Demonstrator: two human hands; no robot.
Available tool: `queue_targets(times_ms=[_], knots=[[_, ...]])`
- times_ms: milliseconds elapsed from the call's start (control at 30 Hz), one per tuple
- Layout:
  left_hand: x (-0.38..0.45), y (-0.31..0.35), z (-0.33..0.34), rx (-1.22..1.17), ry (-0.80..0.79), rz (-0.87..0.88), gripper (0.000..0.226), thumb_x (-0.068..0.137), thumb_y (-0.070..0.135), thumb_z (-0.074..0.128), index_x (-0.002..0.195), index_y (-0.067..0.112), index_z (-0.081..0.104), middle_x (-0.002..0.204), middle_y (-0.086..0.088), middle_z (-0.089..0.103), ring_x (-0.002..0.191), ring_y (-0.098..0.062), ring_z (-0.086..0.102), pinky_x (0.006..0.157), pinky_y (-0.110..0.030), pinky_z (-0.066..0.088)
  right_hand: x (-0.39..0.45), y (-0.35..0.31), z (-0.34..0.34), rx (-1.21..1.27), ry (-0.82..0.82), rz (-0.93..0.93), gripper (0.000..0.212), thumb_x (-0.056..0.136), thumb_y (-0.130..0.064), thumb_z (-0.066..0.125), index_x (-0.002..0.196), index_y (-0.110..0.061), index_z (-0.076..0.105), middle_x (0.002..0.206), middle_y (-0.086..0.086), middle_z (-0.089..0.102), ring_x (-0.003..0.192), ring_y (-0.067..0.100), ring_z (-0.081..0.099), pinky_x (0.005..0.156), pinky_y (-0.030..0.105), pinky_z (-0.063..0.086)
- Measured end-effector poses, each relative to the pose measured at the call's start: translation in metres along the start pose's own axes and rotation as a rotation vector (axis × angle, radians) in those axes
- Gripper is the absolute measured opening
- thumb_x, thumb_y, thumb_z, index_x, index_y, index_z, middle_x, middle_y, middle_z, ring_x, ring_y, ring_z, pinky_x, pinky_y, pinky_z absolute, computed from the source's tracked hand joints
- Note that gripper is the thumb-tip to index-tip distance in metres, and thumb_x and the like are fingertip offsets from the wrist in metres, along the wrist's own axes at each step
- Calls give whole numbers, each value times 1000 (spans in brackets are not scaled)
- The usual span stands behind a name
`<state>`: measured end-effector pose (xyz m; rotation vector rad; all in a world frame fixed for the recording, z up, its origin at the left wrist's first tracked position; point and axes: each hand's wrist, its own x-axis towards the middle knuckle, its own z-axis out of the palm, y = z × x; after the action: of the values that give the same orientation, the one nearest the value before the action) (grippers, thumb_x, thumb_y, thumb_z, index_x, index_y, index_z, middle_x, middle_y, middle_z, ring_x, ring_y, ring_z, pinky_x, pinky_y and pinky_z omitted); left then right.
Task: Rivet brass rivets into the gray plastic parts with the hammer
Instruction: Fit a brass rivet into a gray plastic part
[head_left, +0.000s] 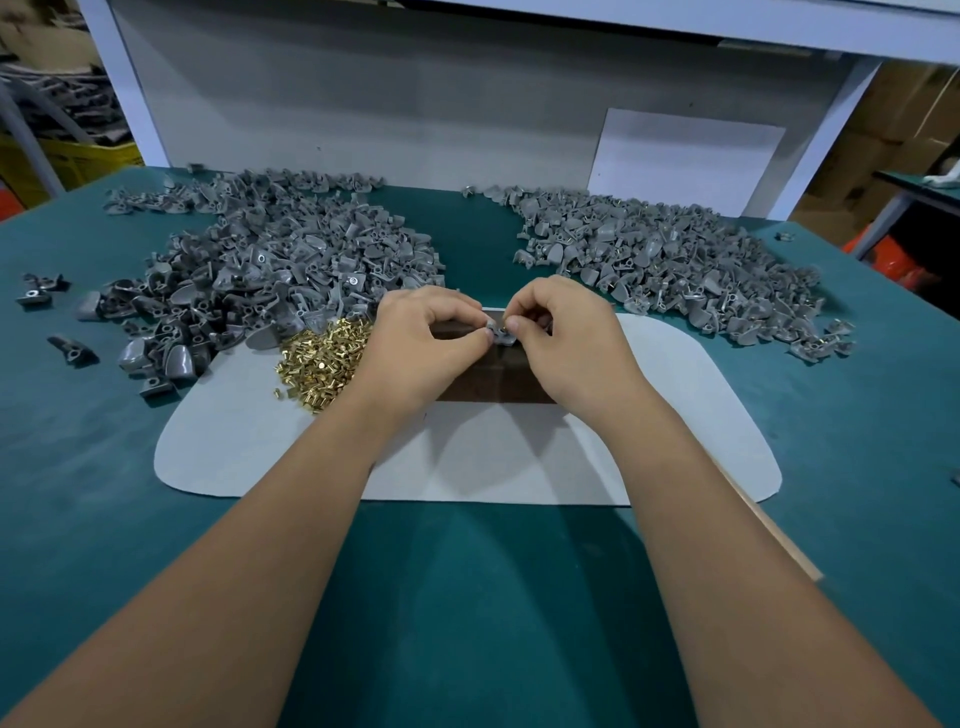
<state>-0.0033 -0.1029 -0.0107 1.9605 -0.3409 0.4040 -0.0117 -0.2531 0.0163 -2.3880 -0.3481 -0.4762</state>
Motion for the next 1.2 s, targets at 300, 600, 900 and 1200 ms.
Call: queue_targets(times_ms=[300, 600, 900, 1200], knots=[[1, -2, 1, -15, 5, -27, 11, 81, 2, 74, 90, 6, 79, 102, -8, 71, 119, -25, 55, 105, -37, 44, 3, -2, -2, 5, -21, 52, 11, 88, -8, 61, 81, -16, 64, 84, -2, 56, 76, 12, 47, 67, 20, 32], [2, -3, 2, -23, 9, -12, 9, 81, 3, 75, 89, 6, 78, 101, -9, 71, 116, -27, 57, 106, -38, 43, 4, -2, 0, -68, -17, 20, 10, 87, -9, 60, 80, -16, 62, 87, 0, 56, 78, 14, 48, 70, 24, 36], [2, -3, 2, -24, 30, 18, 9, 79, 2, 77, 88, 4, 78, 99, -10, 71, 112, -27, 59, 108, -49, 37, 5, -1, 3, -239, -34, -82, 15, 89, -9, 55, 80, -20, 50, 85, -2, 48, 92, 22, 47, 75, 28, 34], [3, -6, 0, -58, 30, 28, 10, 78, 4, 79, 88, 4, 79, 98, -10, 71, 104, -25, 64, 106, -50, 40, 5, -2, 7, -269, -18, -108, 17, 88, -8, 54, 79, -20, 47, 85, -3, 48, 94, 24, 48, 73, 26, 30]])
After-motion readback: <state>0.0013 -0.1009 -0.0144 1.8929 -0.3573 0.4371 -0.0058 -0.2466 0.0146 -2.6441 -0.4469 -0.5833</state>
